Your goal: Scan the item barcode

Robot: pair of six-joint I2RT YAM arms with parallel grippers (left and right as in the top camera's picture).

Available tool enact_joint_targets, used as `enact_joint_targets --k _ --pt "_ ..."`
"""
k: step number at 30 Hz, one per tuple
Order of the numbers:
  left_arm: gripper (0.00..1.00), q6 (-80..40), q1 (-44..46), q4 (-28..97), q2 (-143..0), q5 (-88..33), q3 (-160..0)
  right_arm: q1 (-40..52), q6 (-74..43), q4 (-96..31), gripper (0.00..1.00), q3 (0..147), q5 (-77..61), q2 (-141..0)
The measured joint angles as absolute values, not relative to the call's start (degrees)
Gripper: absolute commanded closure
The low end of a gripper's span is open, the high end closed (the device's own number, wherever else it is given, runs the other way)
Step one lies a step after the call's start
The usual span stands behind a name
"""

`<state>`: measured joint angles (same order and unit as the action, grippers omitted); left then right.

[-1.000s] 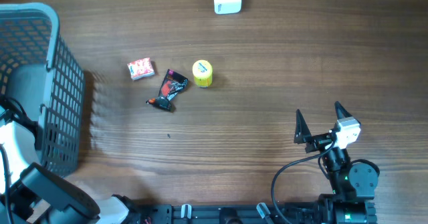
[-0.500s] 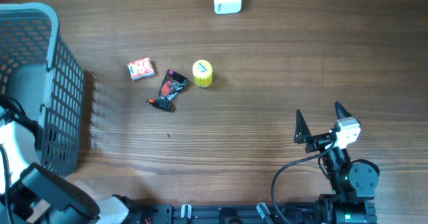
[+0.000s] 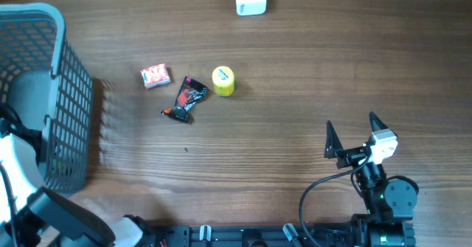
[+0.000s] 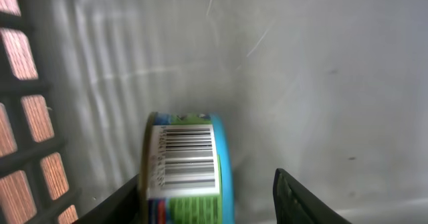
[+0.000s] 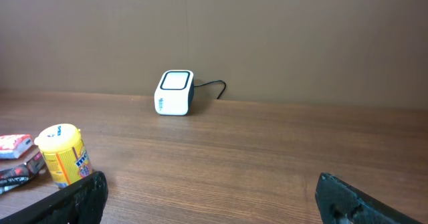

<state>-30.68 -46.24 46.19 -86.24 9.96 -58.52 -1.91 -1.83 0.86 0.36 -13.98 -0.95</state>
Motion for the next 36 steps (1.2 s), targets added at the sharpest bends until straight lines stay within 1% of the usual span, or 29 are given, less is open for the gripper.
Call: enact_joint_targets --k 3,4,6,8,9,10,22,26,30,36 --pt "0.45 -30.68 -46.24 46.24 -84.44 9.98 -59.20 -1.91 -1.83 0.86 0.00 0.36 -13.98 -0.95" --pt "0.43 -30.68 -46.24 46.24 -83.74 9.98 -59.29 -1.91 -1.83 0.86 0.00 0.36 -13.98 -0.95" --pt "0.32 -30.65 -46.24 46.28 -82.96 9.98 -59.40 -1.91 -1.83 0.86 0.00 0.36 -13.98 -0.95" --pt "0.19 -30.44 -46.24 46.65 -82.85 10.00 -59.53 -1.91 -1.80 0.86 0.00 0.36 -13.98 -0.95" --pt "0.14 -30.74 -46.24 46.92 -82.85 9.96 -59.55 -1.91 -1.83 0.86 0.00 0.36 -13.98 -0.95" --pt "0.13 -30.50 -46.24 47.07 -82.85 9.98 -59.55 -1.91 -1.83 0.89 0.00 0.36 -13.98 -0.95" --pt "0.12 -30.52 -46.24 48.88 -82.85 9.89 -59.55 -1.91 -1.83 0.86 0.00 0.36 -13.98 -0.95" --pt "0.12 -30.50 -46.24 47.86 -82.91 5.91 -59.55 -1.91 -1.83 0.86 0.00 0.36 -13.98 -0.95" --pt "0.09 -30.72 -46.22 46.85 -83.96 1.17 -59.59 -1.91 -1.83 0.86 0.00 0.36 -13.98 -0.95" --pt "0.08 -31.16 -45.98 45.71 -89.38 -1.83 -59.75 -1.91 -1.83 0.86 0.00 0.36 -13.98 -0.95"
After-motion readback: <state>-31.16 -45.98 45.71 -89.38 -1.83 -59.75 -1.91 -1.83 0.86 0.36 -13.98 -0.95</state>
